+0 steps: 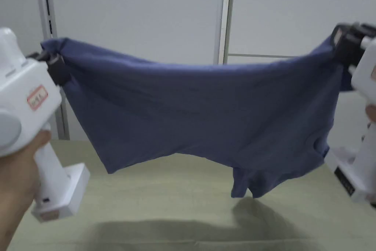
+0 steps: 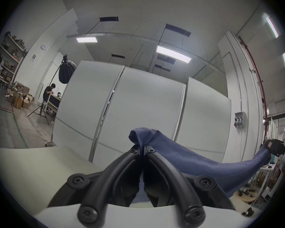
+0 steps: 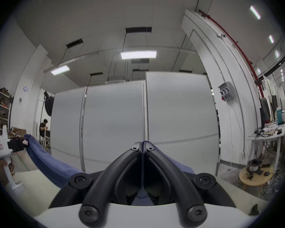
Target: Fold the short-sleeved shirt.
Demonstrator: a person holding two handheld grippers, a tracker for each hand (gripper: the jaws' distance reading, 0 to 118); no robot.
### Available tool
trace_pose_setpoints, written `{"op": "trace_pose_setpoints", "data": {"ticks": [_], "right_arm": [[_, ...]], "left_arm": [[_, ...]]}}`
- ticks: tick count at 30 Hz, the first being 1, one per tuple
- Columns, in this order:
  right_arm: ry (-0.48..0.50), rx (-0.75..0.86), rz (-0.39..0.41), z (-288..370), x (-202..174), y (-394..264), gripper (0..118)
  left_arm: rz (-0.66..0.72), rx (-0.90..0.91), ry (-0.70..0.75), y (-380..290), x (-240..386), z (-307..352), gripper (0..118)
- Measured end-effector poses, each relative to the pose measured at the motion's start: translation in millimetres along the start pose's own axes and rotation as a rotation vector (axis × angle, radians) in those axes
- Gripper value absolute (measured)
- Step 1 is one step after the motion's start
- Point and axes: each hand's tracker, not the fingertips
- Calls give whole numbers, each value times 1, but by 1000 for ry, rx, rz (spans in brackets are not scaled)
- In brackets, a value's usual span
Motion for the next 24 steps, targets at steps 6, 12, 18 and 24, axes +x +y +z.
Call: {"op": "trace_pose_setpoints", "data": {"ticks": [6, 12, 18, 24], "right_arm": [[20, -167, -15, 129, -5, -79, 3], [34, -404, -104, 248, -7, -149, 3], [54, -613, -82, 324, -6, -187, 3], [48, -836, -75, 357, 4, -220, 3]], "left_arm": [[-43, -184, 19, -75, -15, 134, 3], [-8, -438, 70, -140, -60, 247, 3], [-57, -660, 74, -171, -83, 325, 3], [-110, -818, 123, -202, -98, 364, 3]]}}
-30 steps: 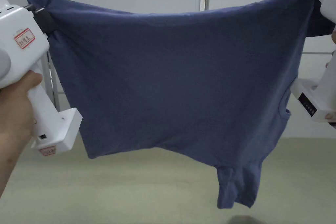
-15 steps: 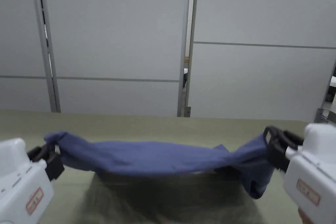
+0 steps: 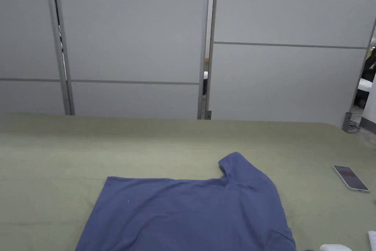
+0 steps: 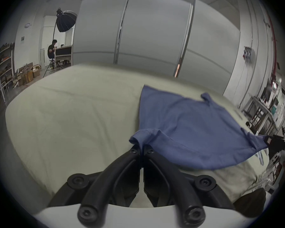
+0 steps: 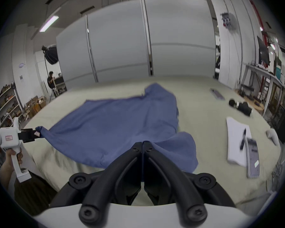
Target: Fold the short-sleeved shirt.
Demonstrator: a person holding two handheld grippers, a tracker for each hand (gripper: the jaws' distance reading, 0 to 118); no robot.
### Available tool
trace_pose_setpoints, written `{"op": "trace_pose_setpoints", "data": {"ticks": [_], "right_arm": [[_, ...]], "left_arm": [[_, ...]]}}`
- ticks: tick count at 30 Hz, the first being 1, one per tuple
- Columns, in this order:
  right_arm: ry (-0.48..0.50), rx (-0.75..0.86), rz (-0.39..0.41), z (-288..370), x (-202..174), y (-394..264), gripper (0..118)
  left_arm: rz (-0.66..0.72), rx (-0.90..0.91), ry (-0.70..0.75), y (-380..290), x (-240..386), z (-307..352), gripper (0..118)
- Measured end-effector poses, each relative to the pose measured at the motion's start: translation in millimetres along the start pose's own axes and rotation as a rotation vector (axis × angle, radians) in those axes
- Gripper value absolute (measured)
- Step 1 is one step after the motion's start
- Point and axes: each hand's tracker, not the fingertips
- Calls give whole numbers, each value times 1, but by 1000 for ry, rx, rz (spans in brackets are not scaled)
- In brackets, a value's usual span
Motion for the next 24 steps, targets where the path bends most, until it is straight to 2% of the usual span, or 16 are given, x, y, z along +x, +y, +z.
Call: {"op": "trace_pose_setpoints", "data": {"ticks": [4, 8, 9, 10, 11, 13, 14, 15, 18, 19, 20, 21, 22, 23, 24], "right_arm": [[-34, -181, -32, -31, 12, -24, 3], [-54, -243, -5, -51, 16, -45, 3], [-49, -238, -11, -50, 18, -47, 3], [-49, -196, -24, -44, 20, -47, 5], [-59, -132, -37, -35, 22, -45, 29], [-102, -6, -50, -13, 24, -36, 112], [-114, 74, -46, 0, 23, -29, 118], [-139, 209, -19, 25, 22, -22, 117], [-158, 415, 27, 61, 14, 12, 118], [-153, 474, 42, 60, -14, 30, 118], [-159, 526, 49, 67, -21, 40, 118], [-164, 563, 49, 72, -27, 47, 118], [-151, 604, 50, 77, -33, 52, 118], [-116, 627, 52, 83, -24, 52, 97], [-46, 632, 56, 87, -26, 54, 29]], "left_arm": [[-30, -80, 30, -17, -2, -12, 3], [-40, -160, 40, -22, -1, -21, 3], [-55, -158, 35, -22, 0, -19, 7], [-77, -143, 55, -20, 3, -12, 18], [-85, -98, 78, -16, 1, -6, 38], [-65, 62, 91, -3, 2, 15, 89], [-60, 157, 97, 6, 7, 27, 112], [-59, 253, 96, 17, 13, 40, 118], [-66, 464, 30, 57, 35, 75, 118], [-68, 522, -9, 69, 42, 86, 118], [-68, 582, -47, 78, 48, 95, 118], [-69, 624, -73, 83, 52, 102, 115], [-67, 650, -91, 87, 55, 110, 100], [-66, 669, -107, 89, 57, 115, 35], [-64, 660, -103, 90, 59, 119, 0]]}}
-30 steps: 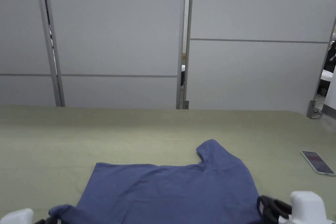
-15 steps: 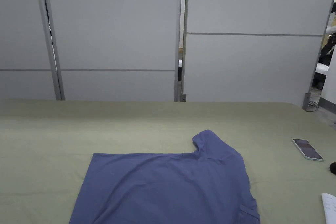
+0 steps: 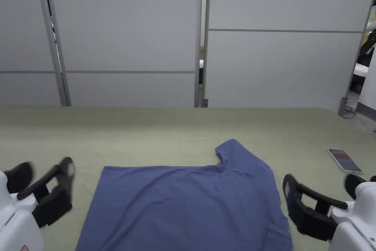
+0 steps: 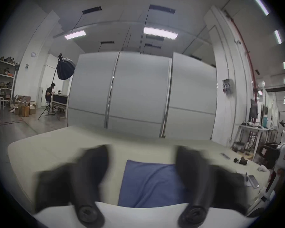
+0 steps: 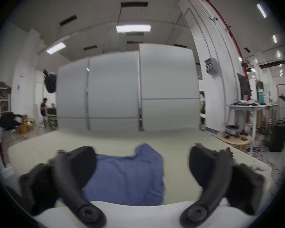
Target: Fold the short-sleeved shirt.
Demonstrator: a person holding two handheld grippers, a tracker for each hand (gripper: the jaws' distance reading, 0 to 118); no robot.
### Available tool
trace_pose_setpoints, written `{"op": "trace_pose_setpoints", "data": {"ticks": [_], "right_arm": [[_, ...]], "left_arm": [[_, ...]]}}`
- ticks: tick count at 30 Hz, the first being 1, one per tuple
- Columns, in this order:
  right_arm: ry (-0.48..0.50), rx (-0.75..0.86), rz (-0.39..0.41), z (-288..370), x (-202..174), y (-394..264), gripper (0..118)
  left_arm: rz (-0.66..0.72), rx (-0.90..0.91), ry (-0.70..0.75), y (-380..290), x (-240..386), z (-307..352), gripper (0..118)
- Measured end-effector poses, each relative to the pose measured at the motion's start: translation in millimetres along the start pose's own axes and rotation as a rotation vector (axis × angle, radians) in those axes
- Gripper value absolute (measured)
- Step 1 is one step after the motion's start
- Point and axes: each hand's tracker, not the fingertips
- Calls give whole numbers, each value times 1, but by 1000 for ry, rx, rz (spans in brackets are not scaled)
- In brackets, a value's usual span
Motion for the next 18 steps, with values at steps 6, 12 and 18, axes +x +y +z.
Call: {"op": "trace_pose_setpoints", "data": {"ticks": [6, 12, 18], "right_arm": [[-38, 29, 8, 4, 8, -6, 2], [-34, -27, -25, -18, -18, -24, 2], [-18, -146, -6, -23, -23, -50, 2]], "left_arm": [[-33, -134, 11, -26, -26, -11, 0], [51, -520, 128, -70, -46, -39, 112], [132, -836, 125, -167, -75, -59, 118]]}}
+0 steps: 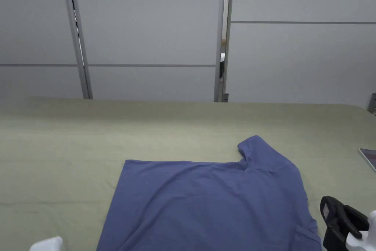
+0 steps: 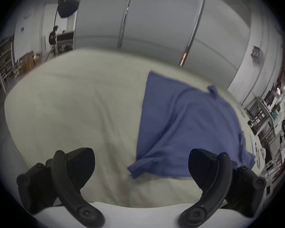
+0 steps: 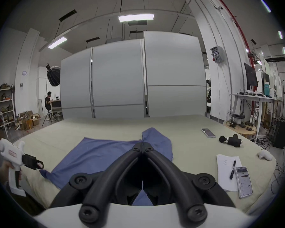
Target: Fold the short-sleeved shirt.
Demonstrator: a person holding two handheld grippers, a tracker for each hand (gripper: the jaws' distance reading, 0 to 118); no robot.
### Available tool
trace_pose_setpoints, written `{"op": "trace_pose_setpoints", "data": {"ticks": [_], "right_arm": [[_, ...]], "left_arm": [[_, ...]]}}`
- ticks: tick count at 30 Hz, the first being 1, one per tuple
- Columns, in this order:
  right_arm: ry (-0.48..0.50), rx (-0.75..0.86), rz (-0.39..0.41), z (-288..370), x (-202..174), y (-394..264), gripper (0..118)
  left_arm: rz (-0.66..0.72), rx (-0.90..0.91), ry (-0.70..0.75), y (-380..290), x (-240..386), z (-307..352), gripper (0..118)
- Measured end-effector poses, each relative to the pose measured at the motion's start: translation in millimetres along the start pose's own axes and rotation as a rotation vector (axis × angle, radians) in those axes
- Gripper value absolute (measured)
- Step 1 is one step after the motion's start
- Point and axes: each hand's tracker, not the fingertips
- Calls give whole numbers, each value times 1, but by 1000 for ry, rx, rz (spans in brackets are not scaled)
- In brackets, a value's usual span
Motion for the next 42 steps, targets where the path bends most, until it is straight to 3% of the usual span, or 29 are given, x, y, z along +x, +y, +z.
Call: {"op": "trace_pose_setpoints", "data": {"ticks": [1, 2, 5, 7, 8, 9, 10, 11, 12, 13, 14, 16, 17, 18, 20, 21, 22, 23, 26, 32, 34, 37, 42], "right_arm": [[-2, -13, 3, 5, 4, -3, 2], [-3, -24, 0, 3, 4, -6, 2], [-17, -68, -7, 1, 9, -16, 2], [-27, -99, -21, -3, 11, -23, 2], [-39, -114, -29, -5, 11, -26, 3], [-60, -131, -35, -4, 18, -30, 18], [-81, -190, -46, -9, 21, -36, 48], [-88, -255, -65, -17, 25, -41, 108], [-94, -350, -96, -27, 32, -49, 118], [-103, -473, -126, -36, 40, -61, 117], [-141, -464, -140, -35, 42, -68, 118], [-124, -569, -183, -46, 41, -85, 117], [-138, -610, -193, -44, 59, -101, 112], [-130, -651, -210, -46, 65, -112, 99], [-135, -702, -264, -49, 71, -126, 38], [-129, -701, -279, -48, 61, -123, 22], [-113, -678, -302, -47, 59, -126, 22], [-106, -643, -277, -43, 53, -123, 9], [-115, -516, -194, -37, 45, -98, 9], [-105, -383, -220, -83, 55, -33, 9], [-104, -370, -186, -114, 52, -17, 9], [-102, -411, -113, -174, 47, -9, 9], [-112, -587, -155, -275, 53, -35, 9]], "left_arm": [[16, -23, 10, -3, -3, -11, 116], [34, -34, 21, 3, -5, -18, 105], [45, -70, 1, 5, -8, -38, 53], [-18, -55, 34, 0, -10, -42, 41], [-29, -58, 17, 0, -9, -40, 17], [-23, -60, -8, 1, -10, -38, 9], [-28, -36, 2, -2, 15, -11, 6], [-65, 11, 4, -2, 17, -1, 5], [-59, 23, -56, -2, 20, 8, 5], [-55, 38, -31, -4, 26, 15, 5], [-66, 44, -25, 6, 16, 13, 5], [-56, 36, -44, 7, 21, 19, 5], [-56, 38, -46, 8, 23, 21, 5], [-56, 34, -50, 12, 13, 9, 5], [-60, 29, -47, 15, 12, 7, 5], [-60, 27, -47, 16, 11, 7, 5], [-60, 23, -53, 12, 11, 10, 5], [-53, 20, -63, 13, 10, 12, 5], [-54, 56, -68, 18, 11, 20, 5], [-52, 166, -117, 84, 21, 22, 5], [-87, 184, -99, 111, 37, 7, 5], [-101, 168, -85, 152, 47, -38, 5], [-48, 26, -8, 184, 46, -138, 5]]}}
